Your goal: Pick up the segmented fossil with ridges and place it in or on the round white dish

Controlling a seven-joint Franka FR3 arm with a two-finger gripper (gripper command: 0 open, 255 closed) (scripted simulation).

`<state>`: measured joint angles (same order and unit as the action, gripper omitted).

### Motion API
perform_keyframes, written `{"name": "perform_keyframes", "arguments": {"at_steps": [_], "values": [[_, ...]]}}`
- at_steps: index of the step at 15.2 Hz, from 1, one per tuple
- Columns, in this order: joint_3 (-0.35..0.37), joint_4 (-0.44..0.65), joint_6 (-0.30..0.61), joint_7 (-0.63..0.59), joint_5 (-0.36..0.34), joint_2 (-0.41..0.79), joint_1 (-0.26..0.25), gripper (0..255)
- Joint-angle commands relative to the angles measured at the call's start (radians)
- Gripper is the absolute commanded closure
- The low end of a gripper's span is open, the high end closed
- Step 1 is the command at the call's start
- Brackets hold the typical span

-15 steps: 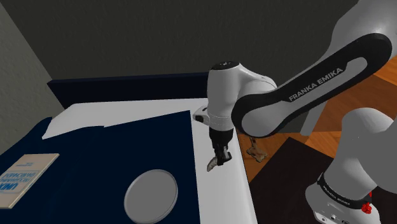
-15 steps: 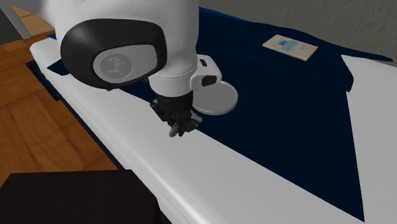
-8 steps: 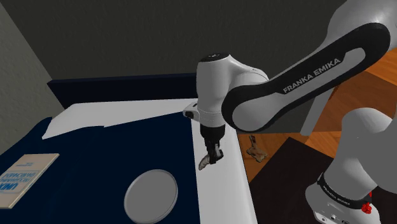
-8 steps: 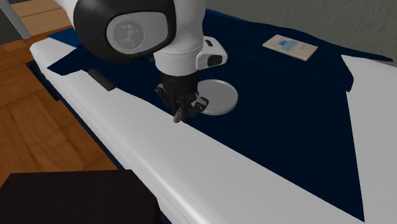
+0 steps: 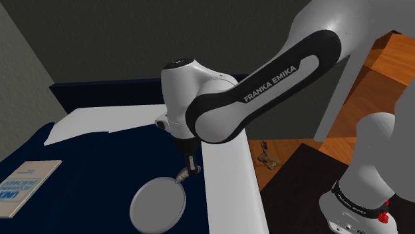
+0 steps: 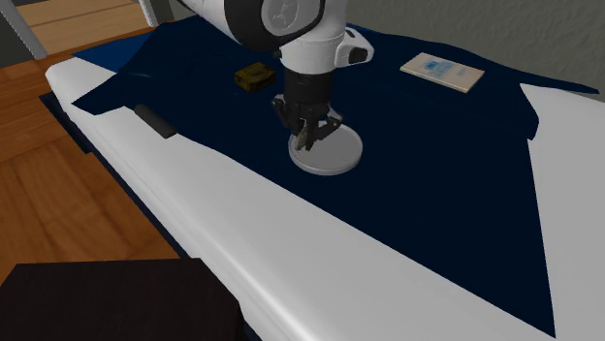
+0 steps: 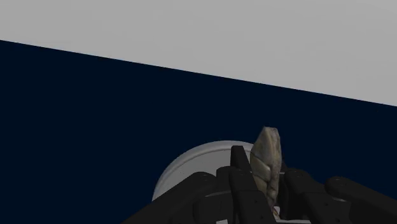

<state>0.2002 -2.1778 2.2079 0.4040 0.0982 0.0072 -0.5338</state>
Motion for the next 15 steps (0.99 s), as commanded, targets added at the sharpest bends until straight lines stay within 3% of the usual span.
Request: {"name": "perform_keyframes", "arguments": {"at_steps": [1,8,15], "values": [[0.010,0.092,-0.004,-0.034,-0.023,0.087,-0.010,255],[0.018,0.452,-0.100,-0.126,-0.095,0.351,-0.066,255],[0.014,0.411,-0.021,-0.126,-0.102,0.391,-0.070,255]]}}
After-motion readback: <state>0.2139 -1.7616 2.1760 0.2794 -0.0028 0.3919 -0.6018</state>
